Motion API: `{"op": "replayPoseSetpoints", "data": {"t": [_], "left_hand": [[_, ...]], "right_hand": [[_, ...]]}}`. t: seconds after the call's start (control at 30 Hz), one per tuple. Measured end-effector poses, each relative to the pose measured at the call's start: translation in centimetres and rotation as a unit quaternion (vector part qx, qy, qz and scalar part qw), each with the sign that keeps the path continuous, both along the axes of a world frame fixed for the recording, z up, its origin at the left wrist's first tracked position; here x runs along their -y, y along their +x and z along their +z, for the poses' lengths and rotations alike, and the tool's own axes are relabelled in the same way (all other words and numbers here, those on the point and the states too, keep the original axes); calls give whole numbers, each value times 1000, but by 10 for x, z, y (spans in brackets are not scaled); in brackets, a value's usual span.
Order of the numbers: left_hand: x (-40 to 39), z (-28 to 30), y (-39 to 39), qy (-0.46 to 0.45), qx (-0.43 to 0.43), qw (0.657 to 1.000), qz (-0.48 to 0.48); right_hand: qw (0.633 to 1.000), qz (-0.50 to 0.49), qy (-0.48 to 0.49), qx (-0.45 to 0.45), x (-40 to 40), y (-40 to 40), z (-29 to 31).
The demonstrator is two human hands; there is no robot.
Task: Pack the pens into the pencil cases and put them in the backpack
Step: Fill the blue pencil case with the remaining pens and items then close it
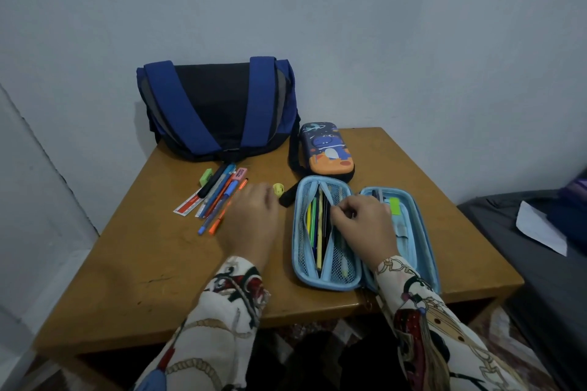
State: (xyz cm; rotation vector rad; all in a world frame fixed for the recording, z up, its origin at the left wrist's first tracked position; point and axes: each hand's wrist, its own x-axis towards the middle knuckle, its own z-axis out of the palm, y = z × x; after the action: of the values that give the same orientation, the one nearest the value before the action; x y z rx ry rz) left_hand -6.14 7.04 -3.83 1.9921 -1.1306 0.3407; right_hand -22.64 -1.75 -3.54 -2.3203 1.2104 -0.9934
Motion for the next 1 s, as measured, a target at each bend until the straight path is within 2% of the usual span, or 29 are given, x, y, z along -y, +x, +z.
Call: {"op": "replayPoseSetpoints", "data": {"t": [0.07, 0.13, 0.23, 0.4, 0.77, 0.83, 0.9, 1.0], "left_hand": [[-6, -5, 27, -5, 13, 997, 78], [-11, -8, 47, 33, 13, 988, 149], [-16, -11, 58, 75, -11, 980, 182], [-11, -13, 53, 157, 30, 973, 164], [-10, -16, 55, 198, 40, 971, 127], [-10, -15, 52, 176, 37, 975, 130], [-13, -10, 43, 113, 7, 987, 116], [-21, 4, 14, 53, -105, 992, 39]], "right_hand": [[1000, 5, -2, 1, 0, 1, 0], [1000, 7, -7, 2, 1, 0, 0], [1000, 11, -9, 2, 1, 1, 1], [1000, 8, -6, 2, 0, 1, 1], [1000, 2, 4, 2, -1, 0, 2], [1000, 2, 6, 2, -1, 0, 1], [1000, 3, 7, 0, 0, 0, 1], [1000, 2, 8, 2, 0, 1, 2]]}}
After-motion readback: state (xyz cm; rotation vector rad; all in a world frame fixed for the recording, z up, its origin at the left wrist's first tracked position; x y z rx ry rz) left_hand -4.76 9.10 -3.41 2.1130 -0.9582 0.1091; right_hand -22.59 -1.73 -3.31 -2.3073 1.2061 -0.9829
